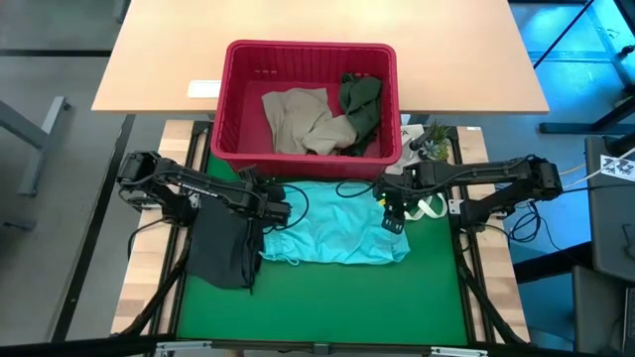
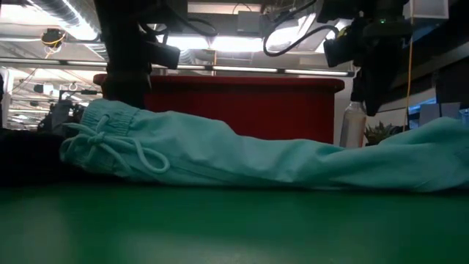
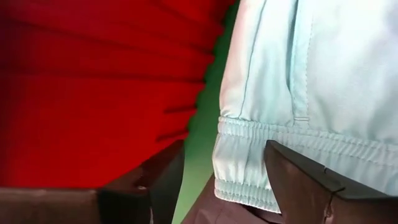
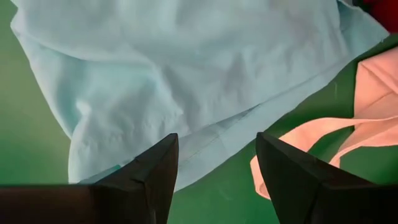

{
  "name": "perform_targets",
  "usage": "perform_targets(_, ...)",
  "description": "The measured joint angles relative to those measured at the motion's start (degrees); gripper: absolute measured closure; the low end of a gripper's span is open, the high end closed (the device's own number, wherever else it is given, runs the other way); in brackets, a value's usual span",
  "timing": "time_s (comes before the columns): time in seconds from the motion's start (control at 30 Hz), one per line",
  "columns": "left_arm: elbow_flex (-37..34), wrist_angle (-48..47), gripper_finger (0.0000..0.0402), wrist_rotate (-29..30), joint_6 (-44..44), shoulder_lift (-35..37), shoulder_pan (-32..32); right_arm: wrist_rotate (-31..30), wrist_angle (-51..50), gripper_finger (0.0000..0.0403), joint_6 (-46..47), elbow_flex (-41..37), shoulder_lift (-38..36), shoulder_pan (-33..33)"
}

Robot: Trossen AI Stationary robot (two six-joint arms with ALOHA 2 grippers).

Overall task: Fold Laundry from Bin
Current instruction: Fold the blue shorts from the red laundry bin

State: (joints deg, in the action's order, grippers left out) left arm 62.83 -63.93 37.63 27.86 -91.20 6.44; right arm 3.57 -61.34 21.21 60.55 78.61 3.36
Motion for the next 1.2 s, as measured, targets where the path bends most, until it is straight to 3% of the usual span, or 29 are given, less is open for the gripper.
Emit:
perform_targets(0.7, 0.00, -0.31, 0.0161, 0.44, 6.25, 0.02, -2.35, -0.09, -0.12, 0.0187, -0.02, 0.00, 0.01, 0.00)
perform_targets(0.93, 0.00, 3.10, 0.0164, -10.23, 6.12, 0.02, -2.58, -0.10, -0.09, 0.0187, -0.04, 0.00, 0.02, 0.00)
perform_targets(1.2, 0.00, 11.15, 0.0165, -15.99, 5.05, 0.11, -4.93, -0.11, -0.06, 0.0187, -0.07, 0.00, 0.02, 0.00)
